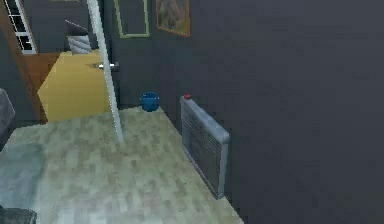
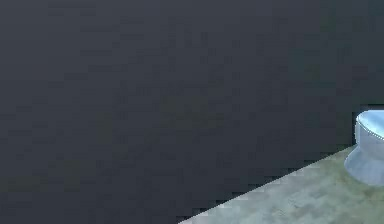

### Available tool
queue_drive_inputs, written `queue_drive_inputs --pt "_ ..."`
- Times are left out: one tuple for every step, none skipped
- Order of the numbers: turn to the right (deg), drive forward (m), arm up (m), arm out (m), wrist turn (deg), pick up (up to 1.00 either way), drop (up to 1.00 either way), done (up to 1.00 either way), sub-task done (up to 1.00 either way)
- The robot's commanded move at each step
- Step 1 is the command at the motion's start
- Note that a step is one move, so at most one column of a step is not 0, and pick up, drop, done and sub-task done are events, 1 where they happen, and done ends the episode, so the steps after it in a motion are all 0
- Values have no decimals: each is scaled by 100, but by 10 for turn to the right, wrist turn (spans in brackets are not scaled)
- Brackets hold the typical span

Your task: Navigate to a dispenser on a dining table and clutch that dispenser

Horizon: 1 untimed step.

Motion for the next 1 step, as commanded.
queue_drive_inputs --pt "0 55 0 0 0 0 0 0 0"
